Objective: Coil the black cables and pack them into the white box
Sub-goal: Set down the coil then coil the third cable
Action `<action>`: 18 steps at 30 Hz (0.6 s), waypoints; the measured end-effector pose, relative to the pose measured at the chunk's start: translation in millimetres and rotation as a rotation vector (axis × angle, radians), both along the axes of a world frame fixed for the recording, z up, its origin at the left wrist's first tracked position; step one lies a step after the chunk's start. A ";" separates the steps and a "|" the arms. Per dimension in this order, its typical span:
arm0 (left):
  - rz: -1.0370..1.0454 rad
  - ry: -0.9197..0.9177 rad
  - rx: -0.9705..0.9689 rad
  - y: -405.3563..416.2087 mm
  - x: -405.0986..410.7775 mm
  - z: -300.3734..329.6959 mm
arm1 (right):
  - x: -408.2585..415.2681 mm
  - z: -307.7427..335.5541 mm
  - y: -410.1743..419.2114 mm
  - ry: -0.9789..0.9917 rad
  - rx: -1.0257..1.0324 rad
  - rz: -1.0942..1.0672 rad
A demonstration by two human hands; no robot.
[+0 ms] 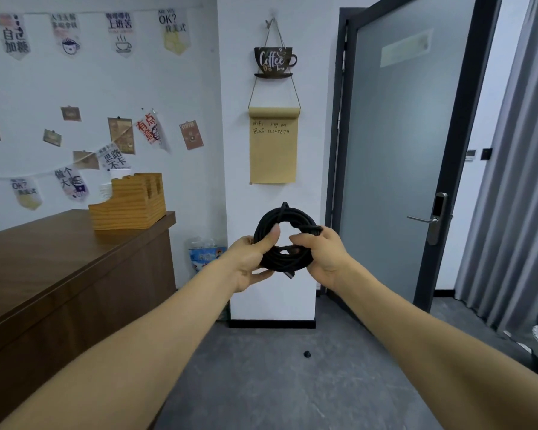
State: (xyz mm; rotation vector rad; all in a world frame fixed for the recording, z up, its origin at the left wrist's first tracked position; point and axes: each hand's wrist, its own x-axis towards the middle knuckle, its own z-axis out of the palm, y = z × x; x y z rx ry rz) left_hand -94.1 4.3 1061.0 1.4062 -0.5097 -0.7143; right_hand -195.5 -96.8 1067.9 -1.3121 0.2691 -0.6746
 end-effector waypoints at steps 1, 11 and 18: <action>-0.016 -0.011 -0.008 0.7 -2.4 3.6 | -2.8 0.8 -4.1 0.011 -0.016 0.010; 0.173 0.042 -0.133 -16.4 -31.7 -10.7 | -13.3 -0.8 -10.7 0.151 -0.183 -0.062; 0.417 -0.165 -0.207 -27.3 -29.2 -16.6 | -13.7 7.3 5.6 0.529 -0.380 -0.364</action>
